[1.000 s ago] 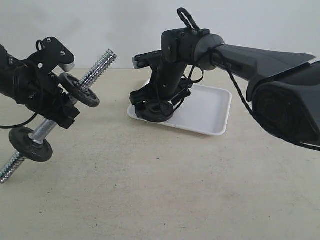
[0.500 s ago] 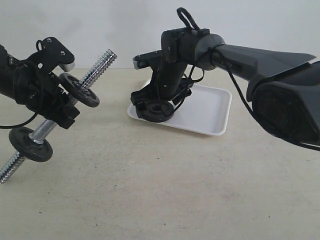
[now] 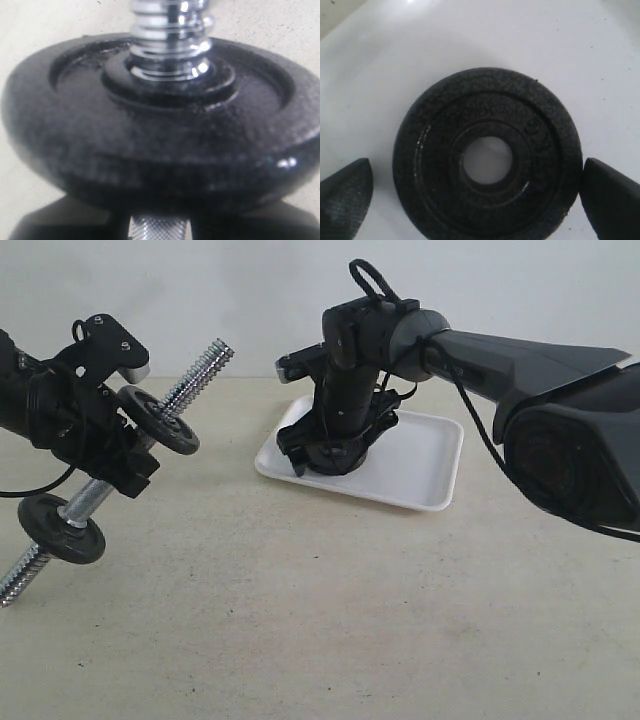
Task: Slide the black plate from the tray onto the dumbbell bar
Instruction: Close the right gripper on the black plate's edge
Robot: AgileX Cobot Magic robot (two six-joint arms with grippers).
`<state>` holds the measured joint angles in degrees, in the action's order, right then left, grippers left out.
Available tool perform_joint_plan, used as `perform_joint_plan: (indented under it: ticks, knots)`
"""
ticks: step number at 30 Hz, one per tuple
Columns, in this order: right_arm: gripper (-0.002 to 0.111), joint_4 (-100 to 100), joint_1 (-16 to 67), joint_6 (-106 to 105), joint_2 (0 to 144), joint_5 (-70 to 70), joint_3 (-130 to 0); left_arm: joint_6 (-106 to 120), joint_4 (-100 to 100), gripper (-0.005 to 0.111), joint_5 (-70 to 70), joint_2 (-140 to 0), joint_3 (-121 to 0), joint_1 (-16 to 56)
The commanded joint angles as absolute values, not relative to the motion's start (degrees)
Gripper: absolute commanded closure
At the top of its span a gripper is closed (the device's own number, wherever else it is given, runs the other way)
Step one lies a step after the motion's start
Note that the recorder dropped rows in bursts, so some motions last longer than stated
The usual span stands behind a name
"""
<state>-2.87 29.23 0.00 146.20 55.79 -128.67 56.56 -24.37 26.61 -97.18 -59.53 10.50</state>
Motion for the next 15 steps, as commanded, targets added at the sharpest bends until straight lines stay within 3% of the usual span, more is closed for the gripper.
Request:
perform_joint_plan:
  ticks: [1,15]
  knots:
    - [0.004,-3.2,29.2,-0.6,145.8,54.4,-128.7,56.2,-26.2,0.102,21.7,-94.0,-61.3,10.3]
    - [0.004,-3.3,29.2,-0.6,145.8,53.7,-128.7,56.2,-26.2,0.102,22.2,-93.5,-61.3,10.3]
